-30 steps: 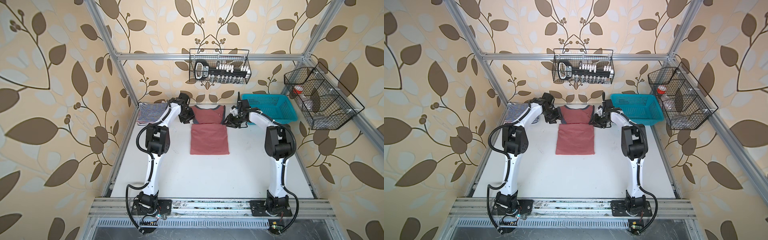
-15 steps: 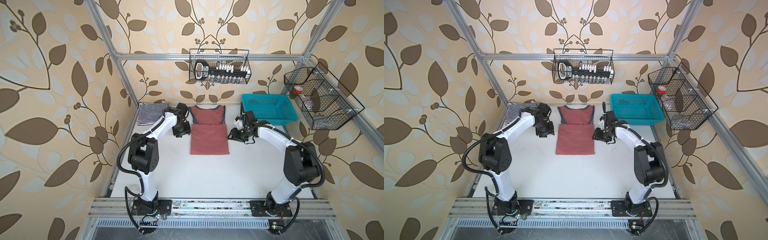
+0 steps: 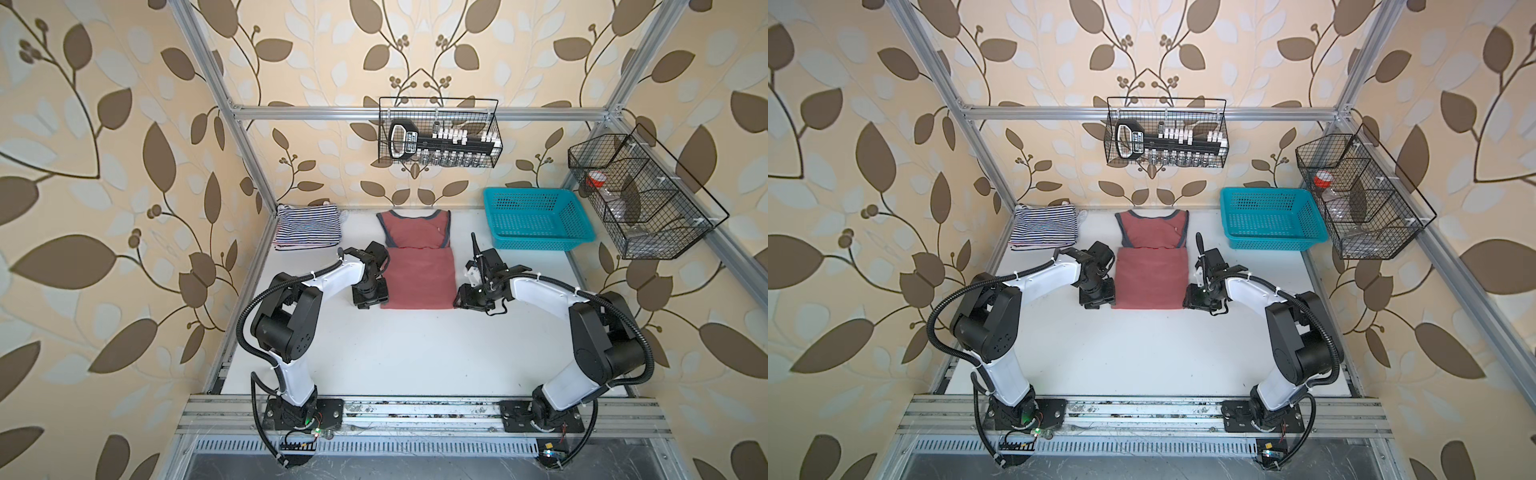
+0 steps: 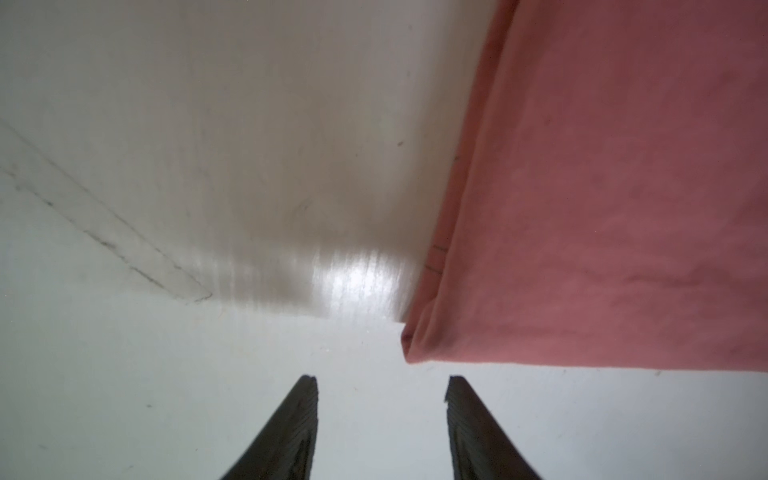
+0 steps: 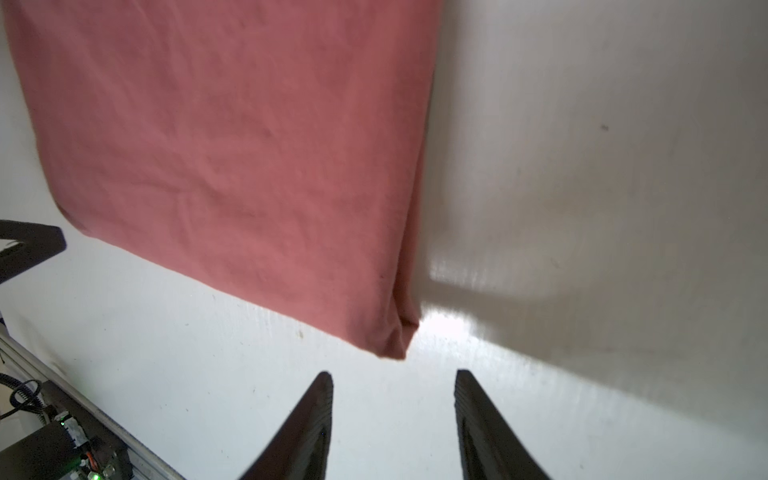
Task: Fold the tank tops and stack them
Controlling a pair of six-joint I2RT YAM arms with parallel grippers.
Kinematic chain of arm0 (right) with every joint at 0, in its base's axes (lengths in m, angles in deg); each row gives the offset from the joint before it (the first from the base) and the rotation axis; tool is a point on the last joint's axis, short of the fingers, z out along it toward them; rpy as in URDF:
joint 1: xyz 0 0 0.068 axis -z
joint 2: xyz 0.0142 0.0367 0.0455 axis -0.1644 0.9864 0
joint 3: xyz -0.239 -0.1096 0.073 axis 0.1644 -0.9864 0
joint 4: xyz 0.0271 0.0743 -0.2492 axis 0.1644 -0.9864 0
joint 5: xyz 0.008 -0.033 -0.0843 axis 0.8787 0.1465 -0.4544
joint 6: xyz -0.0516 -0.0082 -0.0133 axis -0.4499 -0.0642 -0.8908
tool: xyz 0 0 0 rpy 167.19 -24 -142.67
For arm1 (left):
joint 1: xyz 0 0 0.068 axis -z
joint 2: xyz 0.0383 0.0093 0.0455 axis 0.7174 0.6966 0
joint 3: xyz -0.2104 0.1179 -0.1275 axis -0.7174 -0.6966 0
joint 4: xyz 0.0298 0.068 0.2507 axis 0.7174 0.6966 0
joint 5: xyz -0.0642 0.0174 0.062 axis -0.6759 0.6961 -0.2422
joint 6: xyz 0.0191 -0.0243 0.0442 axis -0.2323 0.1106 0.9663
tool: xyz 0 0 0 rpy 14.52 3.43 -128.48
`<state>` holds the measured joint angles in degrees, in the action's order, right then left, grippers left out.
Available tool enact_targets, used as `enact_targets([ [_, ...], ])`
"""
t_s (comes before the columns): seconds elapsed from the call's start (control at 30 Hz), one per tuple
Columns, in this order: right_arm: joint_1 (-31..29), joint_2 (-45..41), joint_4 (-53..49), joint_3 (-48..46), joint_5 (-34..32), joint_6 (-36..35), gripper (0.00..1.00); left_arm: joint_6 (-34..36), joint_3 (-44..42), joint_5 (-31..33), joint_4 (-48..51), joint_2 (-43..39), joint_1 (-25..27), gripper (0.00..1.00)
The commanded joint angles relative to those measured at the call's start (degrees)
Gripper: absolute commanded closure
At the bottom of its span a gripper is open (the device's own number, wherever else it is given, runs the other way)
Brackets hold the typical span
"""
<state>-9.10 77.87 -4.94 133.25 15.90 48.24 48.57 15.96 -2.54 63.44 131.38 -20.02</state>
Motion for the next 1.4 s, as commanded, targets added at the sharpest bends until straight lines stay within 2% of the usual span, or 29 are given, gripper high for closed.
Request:
enact_targets([
  [0.0,-0.3,2.1,2.7,-0.1,0.7,1.1,0.52,-2.4,0.1,-1.0,-4.0,0.6,-0.2,0.48],
  [0.37,-0.6,5.4,5.0,-0.5,2.1,2.3,0.53,-3.4,-1.5,-4.6,-6.5,3.5,-0.1,0.48],
  [0.5,-0.9,6.6,6.1,-0.9,3.0,3.1,0.57,-3.9,-1.9,-5.4,-7.1,4.3,0.4,0.52],
  [0.57,-1.2,6.9,6.6,-1.3,3.4,3.3,0.61,-4.0,-2.2,-5.4,-7.1,4.5,0.6,0.57],
  [0.7,-1.3,7.3,7.7,-2.1,3.8,3.5,0.80,-4.2,-3.4,-5.3,-7.4,5.1,0.7,0.72],
  [0.77,-1.3,7.5,7.8,-2.1,3.9,3.3,0.90,-4.3,-4.0,-5.5,-7.4,5.3,0.7,0.82],
  [0.83,-1.4,7.0,7.3,-2.6,4.5,3.2,1.00,-4.3,-4.1,-5.5,-6.5,5.0,0.8,0.99],
  [1.07,-5.9,-4.5,4.5,-10.2,0.3,5.1,1.00,-3.5,-7.6,-3.3,-0.3,-3.1,3.5,1.00],
  [1.2,-12.1,-13.4,3.6,-16.1,-2.3,9.7,1.00,-5.2,-12.0,-1.7,2.4,-9.4,7.4,1.00],
  [1.37,-21.3,-24.4,1.1,-22.8,-7.5,18.3,1.00,-11.0,-19.6,-0.2,3.7,-19.0,13.0,1.00],
])
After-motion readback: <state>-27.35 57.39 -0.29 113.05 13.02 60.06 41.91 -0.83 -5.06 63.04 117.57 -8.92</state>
